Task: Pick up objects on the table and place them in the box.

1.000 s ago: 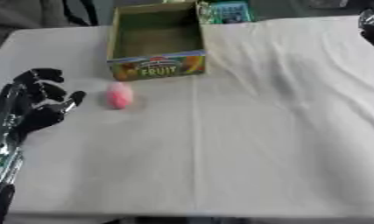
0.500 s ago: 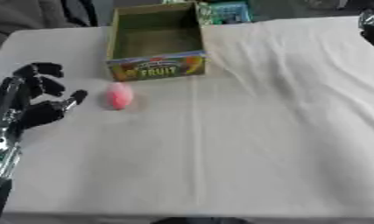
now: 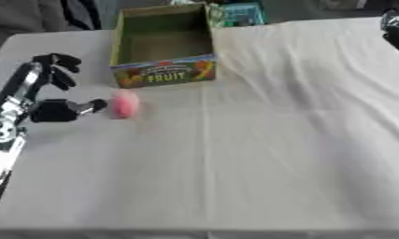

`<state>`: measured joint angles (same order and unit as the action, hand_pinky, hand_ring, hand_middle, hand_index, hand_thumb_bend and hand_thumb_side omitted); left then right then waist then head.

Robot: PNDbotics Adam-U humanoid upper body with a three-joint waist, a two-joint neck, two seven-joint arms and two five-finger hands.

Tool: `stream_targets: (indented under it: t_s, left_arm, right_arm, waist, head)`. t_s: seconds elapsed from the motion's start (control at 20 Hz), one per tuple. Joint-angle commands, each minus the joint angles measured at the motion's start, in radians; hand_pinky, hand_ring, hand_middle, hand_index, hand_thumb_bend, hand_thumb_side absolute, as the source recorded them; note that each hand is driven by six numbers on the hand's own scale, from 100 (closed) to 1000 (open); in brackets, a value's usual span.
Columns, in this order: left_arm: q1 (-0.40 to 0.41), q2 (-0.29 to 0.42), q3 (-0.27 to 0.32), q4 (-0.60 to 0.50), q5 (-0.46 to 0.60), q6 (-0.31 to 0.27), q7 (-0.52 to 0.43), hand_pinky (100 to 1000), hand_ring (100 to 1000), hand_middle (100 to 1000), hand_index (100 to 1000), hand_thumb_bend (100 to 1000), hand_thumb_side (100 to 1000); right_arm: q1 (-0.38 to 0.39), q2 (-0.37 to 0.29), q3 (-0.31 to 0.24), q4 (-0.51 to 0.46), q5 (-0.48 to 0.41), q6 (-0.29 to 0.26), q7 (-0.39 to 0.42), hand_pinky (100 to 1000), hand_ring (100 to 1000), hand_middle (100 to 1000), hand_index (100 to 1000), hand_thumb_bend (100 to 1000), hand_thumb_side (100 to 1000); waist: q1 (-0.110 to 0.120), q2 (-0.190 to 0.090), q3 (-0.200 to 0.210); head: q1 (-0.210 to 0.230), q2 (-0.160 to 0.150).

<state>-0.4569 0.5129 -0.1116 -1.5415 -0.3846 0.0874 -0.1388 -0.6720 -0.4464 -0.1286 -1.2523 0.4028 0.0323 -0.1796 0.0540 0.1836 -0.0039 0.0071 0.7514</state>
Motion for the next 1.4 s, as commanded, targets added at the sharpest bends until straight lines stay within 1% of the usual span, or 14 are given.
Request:
stream_targets:
  t_s: [0.05, 0.3, 0.6, 0.9, 1.15, 1.4]
  left_arm:
    - [-0.042, 0.05, -0.019, 0.012, -0.07, 0.002, -0.054, 606, 580, 639, 777, 761, 164]
    - [-0.092, 0.058, -0.054, 0.047, -0.147, 0.001, -0.129, 618, 587, 643, 785, 764, 165]
    - [-0.13, 0.048, -0.088, 0.098, -0.206, -0.002, -0.186, 640, 615, 675, 809, 804, 193]
    - [-0.149, 0.017, -0.11, 0.166, -0.255, -0.005, -0.182, 662, 651, 716, 832, 808, 190]
    - [-0.149, -0.008, -0.118, 0.213, -0.276, -0.005, -0.164, 663, 655, 727, 843, 809, 189]
    - [-0.15, -0.022, -0.125, 0.237, -0.285, -0.009, -0.154, 661, 652, 729, 849, 800, 177]
  right_arm:
    - [-0.021, -0.019, 0.0, -0.02, 0.001, 0.0, 0.003, 735, 880, 713, 895, 100, 463]
    - [-0.021, -0.017, 0.002, -0.019, 0.001, -0.001, 0.004, 735, 880, 713, 895, 100, 464]
    - [-0.02, -0.015, 0.003, -0.017, 0.001, -0.001, 0.006, 735, 881, 713, 895, 100, 465]
    - [-0.021, -0.012, 0.005, -0.016, 0.002, -0.002, 0.008, 735, 881, 713, 895, 100, 466]
    - [-0.022, -0.011, 0.005, -0.014, 0.001, -0.002, 0.008, 735, 881, 713, 894, 100, 465]
    - [-0.022, -0.01, 0.006, -0.013, 0.0, -0.001, 0.007, 735, 881, 714, 894, 100, 470]
  waist:
    - [-0.001, -0.021, -0.003]
    - [0.0, -0.023, -0.008]
    - [0.001, -0.024, -0.014]
    - [-0.001, -0.024, -0.018]
    - [-0.003, -0.023, -0.02]
    - [-0.004, -0.022, -0.02]
  head:
    - [0.004, 0.004]
    - [0.007, 0.005]
    - [0.008, 0.007]
    - [0.006, 0.004]
    - [0.006, 0.005]
    - [0.008, 0.004]
